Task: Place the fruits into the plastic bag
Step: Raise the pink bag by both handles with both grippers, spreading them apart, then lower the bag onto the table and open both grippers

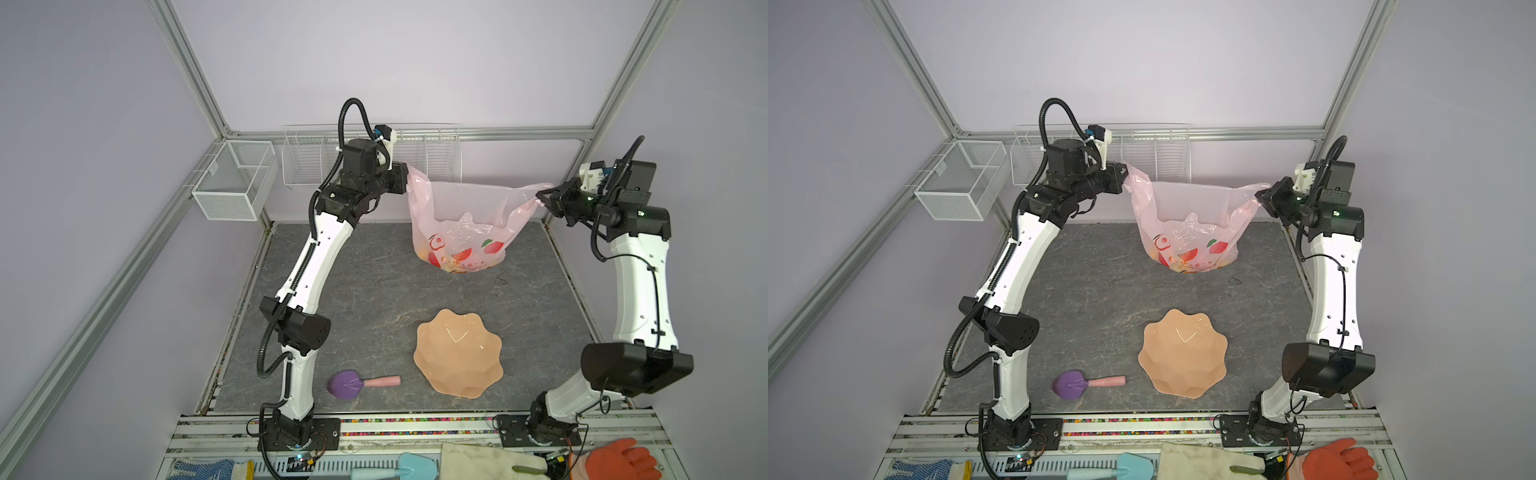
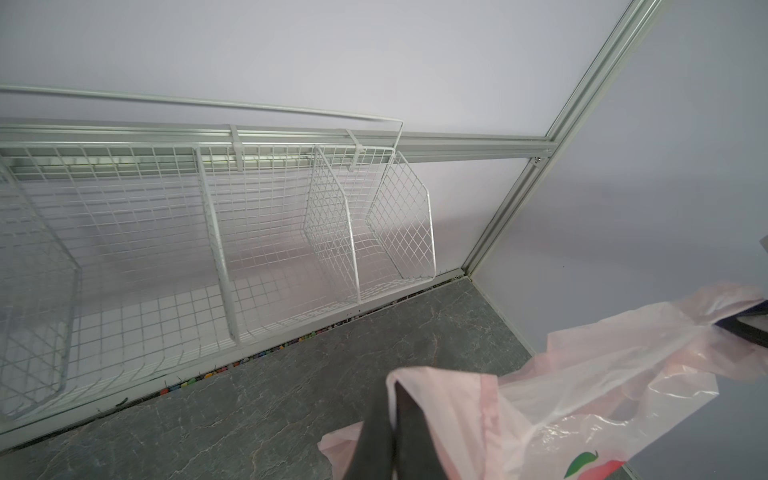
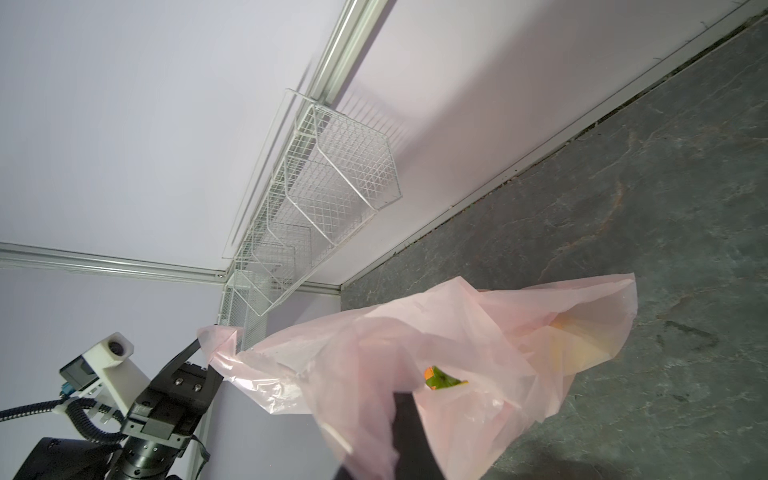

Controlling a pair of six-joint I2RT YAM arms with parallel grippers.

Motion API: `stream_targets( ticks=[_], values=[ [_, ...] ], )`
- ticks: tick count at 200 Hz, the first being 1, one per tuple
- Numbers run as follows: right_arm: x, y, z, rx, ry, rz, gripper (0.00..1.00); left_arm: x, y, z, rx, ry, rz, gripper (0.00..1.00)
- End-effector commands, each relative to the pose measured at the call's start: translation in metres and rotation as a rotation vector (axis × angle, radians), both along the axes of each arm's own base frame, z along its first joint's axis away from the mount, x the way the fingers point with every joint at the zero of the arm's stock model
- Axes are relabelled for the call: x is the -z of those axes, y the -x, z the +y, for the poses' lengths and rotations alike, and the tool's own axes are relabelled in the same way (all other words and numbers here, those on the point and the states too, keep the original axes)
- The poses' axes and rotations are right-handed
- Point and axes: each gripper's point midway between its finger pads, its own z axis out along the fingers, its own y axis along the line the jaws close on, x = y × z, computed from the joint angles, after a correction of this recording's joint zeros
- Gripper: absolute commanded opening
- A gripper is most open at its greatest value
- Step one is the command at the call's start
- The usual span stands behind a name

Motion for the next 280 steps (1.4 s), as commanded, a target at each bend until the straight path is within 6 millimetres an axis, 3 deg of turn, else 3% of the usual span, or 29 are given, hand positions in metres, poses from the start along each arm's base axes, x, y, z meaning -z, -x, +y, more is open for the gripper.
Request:
stream_targets(
  ticks=[1,43,85,120,139,164,178,193,204,211,236,244,264,280],
  values=[
    [0.023,0.0,-0.016,0.034,0.046,0.032,0.07,-0.018,-0.004,0.005,-0.014,0.043,-0.043,0.0],
    [0.06,-0.012,-0.008,-0.02,0.033,0.065,0.07,0.024,-0.014,0.003,-0.032,-0.018,0.024,0.0],
    [0.074,-0.02,0.002,-0.064,0.069,0.08,0.07,0.05,-0.018,0.004,-0.048,-0.043,0.06,0.0],
    [0.069,-0.024,0.011,-0.089,0.079,0.057,0.07,0.056,-0.018,0.012,-0.065,-0.033,0.073,0.0],
    [0.08,-0.025,0.017,-0.107,0.082,0.083,0.07,0.055,-0.018,0.017,-0.073,-0.012,0.071,0.0],
    [0.098,-0.028,0.024,-0.122,0.075,0.111,0.14,0.06,-0.015,0.014,-0.054,0.002,0.089,0.0],
    [0.102,-0.028,0.027,-0.135,0.069,0.119,0.23,0.061,-0.013,0.012,-0.043,0.02,0.105,0.04],
    [0.101,-0.025,0.027,-0.141,0.08,0.121,0.37,0.056,-0.007,0.011,-0.033,0.052,0.108,0.16],
    [0.101,-0.02,0.023,-0.131,0.105,0.131,0.56,0.047,-0.003,0.013,-0.034,0.087,0.104,0.42],
    [0.099,-0.017,0.018,-0.118,0.122,0.136,0.67,0.041,0.001,0.016,-0.041,0.106,0.1,0.53],
    [0.088,0.003,-0.005,-0.045,0.201,0.138,0.95,0.013,0.016,0.033,-0.084,0.157,0.081,0.7],
    [0.084,0.012,-0.017,-0.01,0.23,0.149,1.0,0.002,0.023,0.041,-0.097,0.172,0.069,0.74],
    [0.075,0.037,-0.043,0.074,0.276,0.18,0.93,-0.02,0.039,0.064,-0.141,0.205,0.047,0.87],
    [0.07,0.06,-0.056,0.128,0.288,0.203,0.9,-0.036,0.053,0.084,-0.176,0.218,0.033,0.91]
  ],
)
